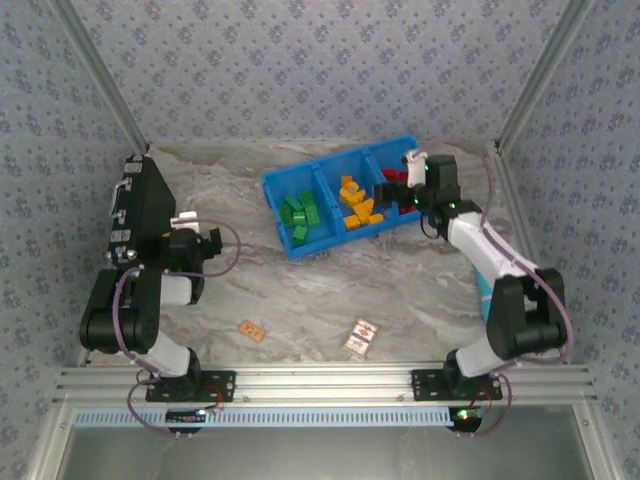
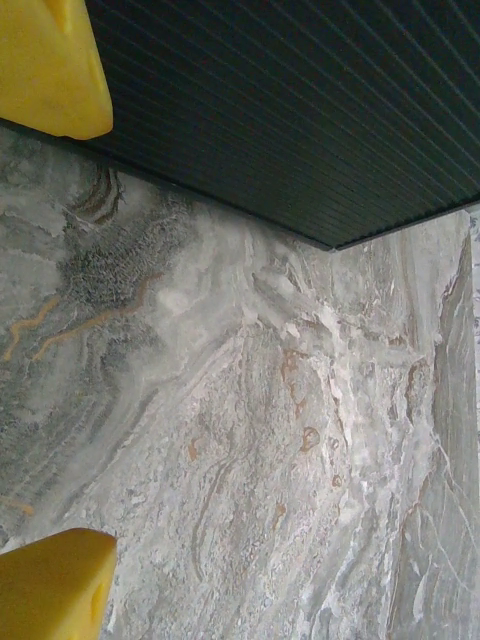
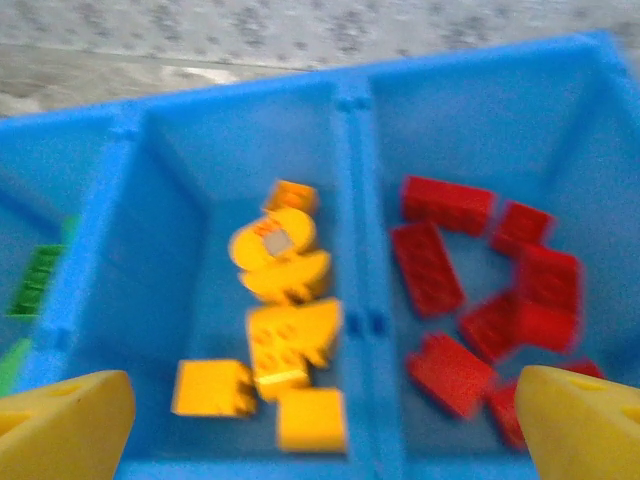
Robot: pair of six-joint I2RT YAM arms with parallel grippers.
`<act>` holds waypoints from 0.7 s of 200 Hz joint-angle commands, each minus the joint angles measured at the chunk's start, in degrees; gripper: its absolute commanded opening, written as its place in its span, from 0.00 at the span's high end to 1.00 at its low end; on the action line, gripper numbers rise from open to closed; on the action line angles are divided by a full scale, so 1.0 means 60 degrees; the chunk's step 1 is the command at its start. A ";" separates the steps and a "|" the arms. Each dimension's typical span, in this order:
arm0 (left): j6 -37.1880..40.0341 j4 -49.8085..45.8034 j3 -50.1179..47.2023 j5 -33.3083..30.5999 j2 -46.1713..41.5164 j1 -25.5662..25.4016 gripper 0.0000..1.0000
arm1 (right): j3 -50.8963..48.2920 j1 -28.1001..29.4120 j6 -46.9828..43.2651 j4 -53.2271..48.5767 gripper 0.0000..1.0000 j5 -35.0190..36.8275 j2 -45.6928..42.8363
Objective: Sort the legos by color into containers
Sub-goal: Reset both arms
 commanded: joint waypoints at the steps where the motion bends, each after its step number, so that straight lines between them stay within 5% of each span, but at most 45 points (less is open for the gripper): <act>1: -0.0161 0.0372 0.0128 0.0229 0.0016 0.0085 0.00 | -0.1361 -0.0215 -0.0279 0.0248 0.00 0.1954 -0.0818; 23: -0.0165 0.0330 0.0141 0.0234 0.0004 0.0099 0.00 | -0.3344 -0.0406 -0.0380 0.1581 0.00 0.2540 -0.1797; 50: -0.0158 0.0340 0.0135 0.0242 0.0003 0.0096 0.00 | -0.5836 -0.0789 -0.1212 0.5370 0.00 0.2944 -0.2425; 75: -0.0159 0.0344 0.0135 0.0245 0.0003 0.0096 0.00 | -0.5727 -0.1560 -0.1186 0.5481 0.00 0.2312 -0.1810; 140: -0.0168 0.0358 0.0123 0.0241 0.0003 0.0088 0.00 | -0.6169 -0.1600 -0.0874 0.7878 0.00 0.2644 -0.0052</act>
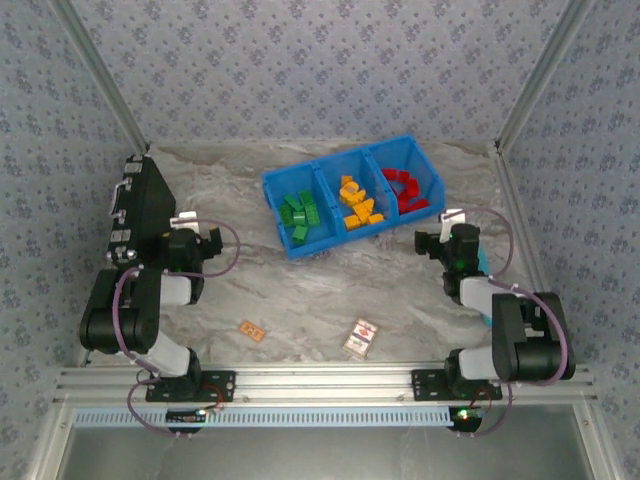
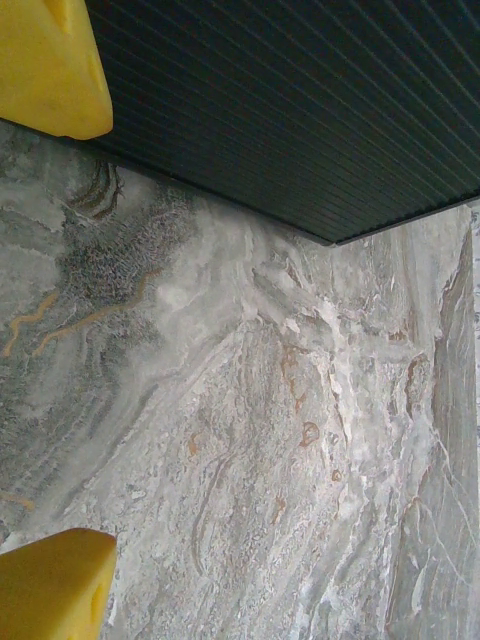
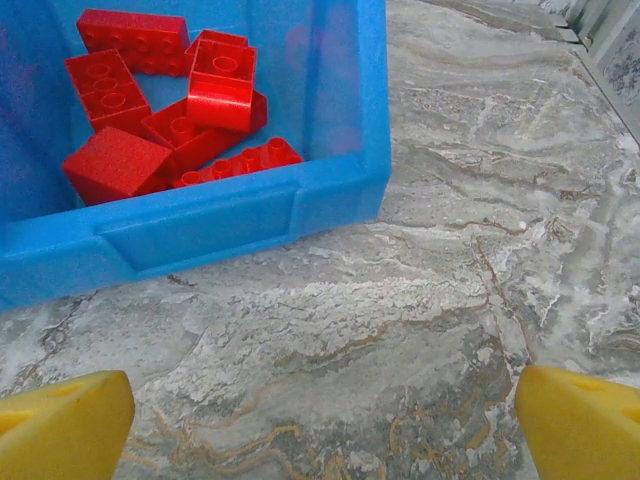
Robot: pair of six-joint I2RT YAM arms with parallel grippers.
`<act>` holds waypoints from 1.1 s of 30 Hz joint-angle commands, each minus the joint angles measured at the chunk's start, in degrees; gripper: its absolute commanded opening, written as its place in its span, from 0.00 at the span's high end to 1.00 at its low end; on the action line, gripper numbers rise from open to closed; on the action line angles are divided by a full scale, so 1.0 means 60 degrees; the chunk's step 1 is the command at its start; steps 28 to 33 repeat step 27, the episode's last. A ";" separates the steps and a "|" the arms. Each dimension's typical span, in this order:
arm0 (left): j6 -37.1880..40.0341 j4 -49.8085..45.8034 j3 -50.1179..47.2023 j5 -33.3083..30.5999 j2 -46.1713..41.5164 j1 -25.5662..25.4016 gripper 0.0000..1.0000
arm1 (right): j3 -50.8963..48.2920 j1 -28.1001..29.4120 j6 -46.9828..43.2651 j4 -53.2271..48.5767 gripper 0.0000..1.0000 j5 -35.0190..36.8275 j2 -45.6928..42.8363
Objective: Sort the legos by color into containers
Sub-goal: Reset both arms
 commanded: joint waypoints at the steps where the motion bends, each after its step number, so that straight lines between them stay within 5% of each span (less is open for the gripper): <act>1: -0.0130 0.0358 0.0122 0.0091 0.0003 0.0050 0.00 | -0.0278 0.0006 0.0069 0.1865 0.00 0.0339 0.0738; 3: -0.0125 0.0358 0.0124 0.0095 0.0002 0.0052 0.00 | -0.0337 -0.0039 0.0225 0.2742 0.00 0.0510 0.1516; 9: -0.0125 0.0358 0.0120 0.0088 0.0011 0.0057 0.00 | -0.0107 -0.0463 0.0456 0.2131 0.00 -0.0268 0.1378; 33: -0.0128 0.0340 0.0134 0.0110 0.0006 0.0074 0.00 | -0.0075 -0.0342 0.0346 0.2067 0.00 -0.0134 0.1393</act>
